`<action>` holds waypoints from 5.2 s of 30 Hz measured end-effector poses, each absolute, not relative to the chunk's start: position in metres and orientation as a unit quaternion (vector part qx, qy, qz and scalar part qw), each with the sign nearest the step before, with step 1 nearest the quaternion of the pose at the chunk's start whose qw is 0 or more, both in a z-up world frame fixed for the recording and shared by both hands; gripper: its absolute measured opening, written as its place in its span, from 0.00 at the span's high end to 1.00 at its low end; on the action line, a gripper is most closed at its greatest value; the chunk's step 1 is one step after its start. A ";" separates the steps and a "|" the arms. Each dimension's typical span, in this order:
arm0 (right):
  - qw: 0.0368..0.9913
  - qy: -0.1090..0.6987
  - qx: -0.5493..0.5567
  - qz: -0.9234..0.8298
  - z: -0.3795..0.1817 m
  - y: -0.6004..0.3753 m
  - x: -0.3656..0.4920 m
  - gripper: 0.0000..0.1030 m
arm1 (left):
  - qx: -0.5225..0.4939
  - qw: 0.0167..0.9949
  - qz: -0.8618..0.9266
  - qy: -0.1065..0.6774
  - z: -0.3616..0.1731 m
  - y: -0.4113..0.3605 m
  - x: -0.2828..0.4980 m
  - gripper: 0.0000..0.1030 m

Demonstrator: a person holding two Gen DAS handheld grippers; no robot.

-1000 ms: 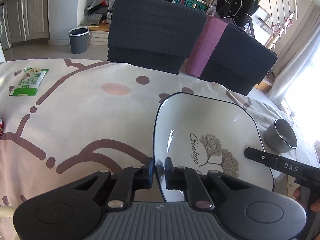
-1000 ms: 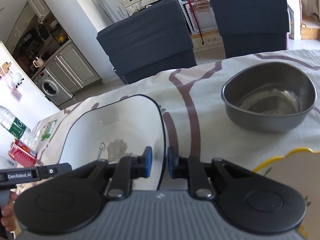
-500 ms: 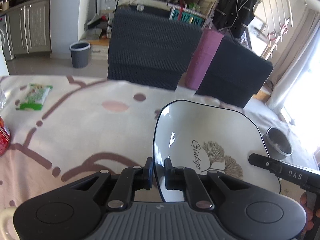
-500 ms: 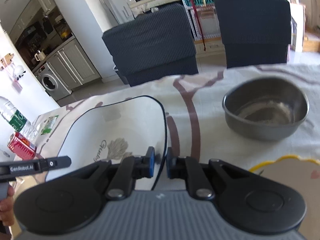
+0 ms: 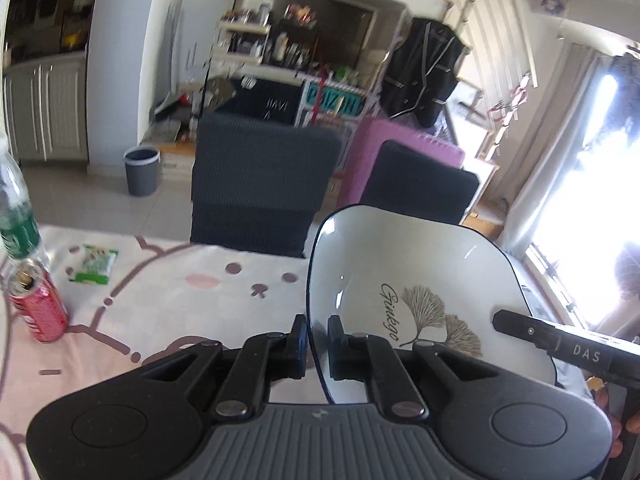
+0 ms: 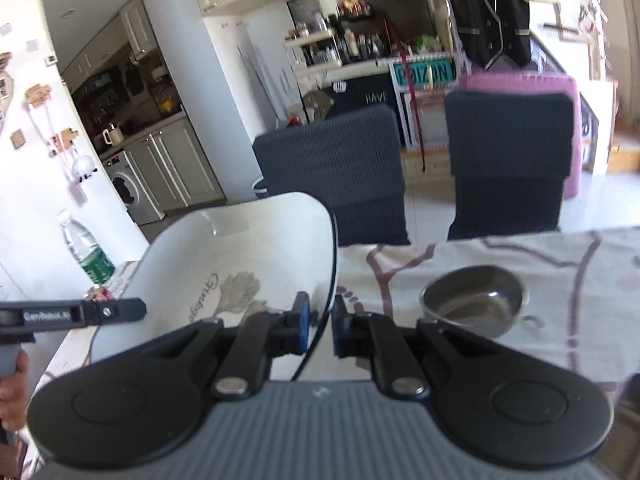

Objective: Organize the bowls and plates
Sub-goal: 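Lift the white plate with both grippers and carry it across the table, then lower the white plate onto the tablecloth and open both grippers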

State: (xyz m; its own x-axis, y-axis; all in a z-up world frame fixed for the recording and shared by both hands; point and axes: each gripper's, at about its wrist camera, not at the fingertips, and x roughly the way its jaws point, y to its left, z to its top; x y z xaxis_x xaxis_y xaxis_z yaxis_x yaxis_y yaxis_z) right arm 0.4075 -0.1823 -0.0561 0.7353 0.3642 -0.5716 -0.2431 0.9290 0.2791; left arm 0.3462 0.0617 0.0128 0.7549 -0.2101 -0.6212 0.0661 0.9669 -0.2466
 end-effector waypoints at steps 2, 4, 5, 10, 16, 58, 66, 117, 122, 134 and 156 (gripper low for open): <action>0.929 0.318 0.101 0.161 -0.040 -0.190 0.389 0.87 | -0.107 0.934 -0.079 0.332 0.028 0.055 0.323 0.90; 0.932 0.309 0.100 0.157 -0.025 -0.197 0.368 0.87 | -0.111 0.935 -0.086 0.325 0.040 0.049 0.299 0.90; 0.934 0.305 0.099 0.156 -0.018 -0.200 0.356 0.87 | -0.113 0.935 -0.089 0.323 0.044 0.046 0.287 0.90; 0.939 0.297 0.094 0.148 0.000 -0.216 0.301 0.87 | -0.123 0.934 -0.100 0.320 0.058 0.032 0.235 0.91; 0.935 0.311 0.098 0.140 -0.003 -0.235 0.255 0.87 | -0.130 0.928 -0.114 0.331 0.047 0.014 0.190 0.92; 0.839 0.539 0.053 0.043 -0.167 -0.277 0.262 0.84 | -0.167 0.811 -0.077 0.556 -0.127 -0.047 0.207 0.90; 0.837 0.544 0.040 0.032 -0.172 -0.272 0.272 0.83 | -0.170 0.811 -0.070 0.555 -0.132 -0.048 0.212 0.90; 0.796 0.604 0.000 0.038 -0.203 -0.255 0.280 0.76 | -0.112 0.800 -0.094 0.582 -0.147 -0.057 0.212 0.90; 0.796 0.604 0.002 0.040 -0.203 -0.257 0.281 0.76 | -0.105 0.799 -0.102 0.583 -0.147 -0.058 0.213 0.90; 0.793 0.607 0.007 0.047 -0.205 -0.259 0.277 0.74 | -0.096 0.798 -0.111 0.584 -0.148 -0.058 0.216 0.88; 0.807 0.586 0.055 0.049 -0.188 -0.284 0.256 0.43 | -0.081 0.806 -0.137 0.570 -0.131 -0.059 0.213 0.29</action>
State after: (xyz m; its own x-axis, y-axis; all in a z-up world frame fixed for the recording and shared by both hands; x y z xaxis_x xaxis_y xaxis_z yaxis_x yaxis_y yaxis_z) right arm 0.2563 -0.2836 -0.1877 0.3078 0.1426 -0.9407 -0.0141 0.9893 0.1454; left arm 0.2133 -0.0592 -0.1311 0.3125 -0.3132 -0.8968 0.1292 0.9493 -0.2865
